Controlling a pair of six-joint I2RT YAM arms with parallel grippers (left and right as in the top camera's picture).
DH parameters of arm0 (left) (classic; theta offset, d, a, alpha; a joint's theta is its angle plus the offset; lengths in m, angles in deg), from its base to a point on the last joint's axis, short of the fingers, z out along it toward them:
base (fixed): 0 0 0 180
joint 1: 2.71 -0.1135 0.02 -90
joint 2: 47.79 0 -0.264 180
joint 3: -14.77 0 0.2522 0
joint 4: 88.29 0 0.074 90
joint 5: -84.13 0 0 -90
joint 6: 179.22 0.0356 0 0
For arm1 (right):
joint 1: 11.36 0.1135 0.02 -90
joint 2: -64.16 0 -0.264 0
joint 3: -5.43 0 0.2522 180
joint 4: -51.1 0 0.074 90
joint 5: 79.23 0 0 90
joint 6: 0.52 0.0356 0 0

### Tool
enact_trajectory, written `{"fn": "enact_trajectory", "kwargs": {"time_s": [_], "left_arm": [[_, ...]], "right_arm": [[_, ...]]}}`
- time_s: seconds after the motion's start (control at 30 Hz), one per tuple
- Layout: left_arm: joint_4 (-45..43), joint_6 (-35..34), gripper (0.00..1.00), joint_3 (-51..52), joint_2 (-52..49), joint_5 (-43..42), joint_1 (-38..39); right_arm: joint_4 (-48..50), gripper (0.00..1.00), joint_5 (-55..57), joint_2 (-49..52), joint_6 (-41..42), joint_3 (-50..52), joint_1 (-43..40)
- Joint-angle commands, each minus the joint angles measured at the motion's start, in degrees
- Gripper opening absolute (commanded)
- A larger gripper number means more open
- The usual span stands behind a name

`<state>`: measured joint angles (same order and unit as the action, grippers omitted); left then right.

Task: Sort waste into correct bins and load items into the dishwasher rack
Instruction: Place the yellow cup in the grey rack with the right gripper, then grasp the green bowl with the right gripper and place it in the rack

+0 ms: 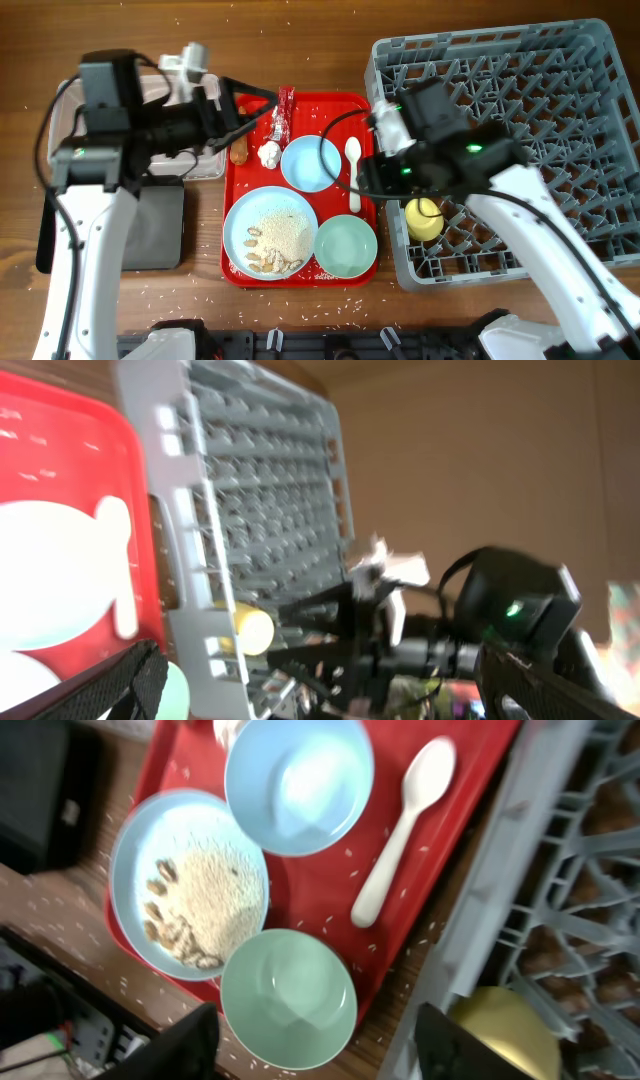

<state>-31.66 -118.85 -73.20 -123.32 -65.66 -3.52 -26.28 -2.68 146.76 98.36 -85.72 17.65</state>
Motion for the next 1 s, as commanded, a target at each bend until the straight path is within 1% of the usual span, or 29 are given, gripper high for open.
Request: {"fn": "enact_trajectory", "kwargs": {"time_s": [0.0,0.03,0.07,0.1,0.13,0.17,0.2,0.27,0.33,0.4,0.43,0.5,0.53,0.6,0.67,0.73,0.83,0.87,0.9,0.97], "left_arm": [[4.8,0.9,1.00,-0.3,5.9,9.7,-4.6],[6.7,0.9,1.00,-0.3,7.2,13.3,-5.2],[9.1,0.7,1.00,-0.3,8.9,18.1,-5.7],[12.7,-0.2,1.00,-0.3,11.6,26.8,-6.4],[15.7,-1.7,1.00,-0.3,14.0,35.2,-6.8],[18.2,-3.1,1.00,-0.3,16.4,42.8,-6.8],[19.3,-3.7,1.00,-0.3,18.0,46.5,-6.8],[20.0,-3.7,1.00,-0.3,20.2,50.0,-6.8],[19.7,-3.7,1.00,-0.3,21.7,50.7,-6.8],[19.7,-3.7,1.00,-0.3,22.0,50.7,-6.8],[19.8,-3.7,1.00,-0.3,21.8,50.7,-6.8],[19.8,-3.7,1.00,-0.3,21.6,50.7,-6.8],[19.8,-3.7,1.00,-0.3,21.6,50.7,-6.8],[19.8,-3.7,1.00,-0.3,21.5,50.7,-6.8],[19.8,-3.7,1.00,-0.3,21.5,50.7,-6.8],[19.8,-3.7,1.00,-0.3,21.5,50.7,-6.8],[19.8,-3.7,1.00,-0.3,21.5,50.7,-6.8],[19.8,-3.7,1.00,-0.3,21.5,50.7,-6.8],[19.8,-3.7,1.00,-0.3,21.5,50.7,-6.8],[19.8,-3.7,1.00,-0.3,21.5,50.7,-6.8]], "right_arm": [[-0.3,0.56,7.0,5.9,3.2,1.9,2.5],[-0.8,0.52,6.1,7.6,3.1,2.5,2.5],[-0.9,0.52,1.4,9.9,0.0,3.3,2.6],[-0.7,0.54,-3.0,11.7,-4.2,4.3,3.2],[-0.4,0.59,-3.0,12.7,-4.4,5.1,3.8],[0.0,0.60,-2.9,13.6,-4.5,6.0,4.6],[0.4,0.61,-2.9,14.1,-4.5,6.5,5.1],[2.5,0.60,-2.6,15.1,-4.5,7.9,6.4],[5.9,0.60,-0.8,15.9,-4.1,10.0,7.5],[10.5,0.53,7.3,17.3,-1.0,12.9,7.9],[12.6,0.51,8.1,18.0,-1.0,14.0,7.9],[14.4,0.42,7.0,19.2,-1.1,14.5,7.9],[14.4,0.36,7.1,19.9,-1.2,14.5,7.9],[14.3,0.05,7.1,20.3,-1.2,14.5,7.9],[12.0,0.04,9.3,19.5,-1.1,13.0,7.7],[7.8,0.04,10.4,17.3,-1.2,9.0,7.1],[2.5,0.04,17.7,11.8,0.1,3.3,6.9],[1.7,0.04,20.5,10.4,1.9,2.0,6.9],[0.8,0.04,26.5,8.4,5.7,0.4,6.9],[0.4,0.04,44.7,3.3,18.9,-0.6,5.6]]}}
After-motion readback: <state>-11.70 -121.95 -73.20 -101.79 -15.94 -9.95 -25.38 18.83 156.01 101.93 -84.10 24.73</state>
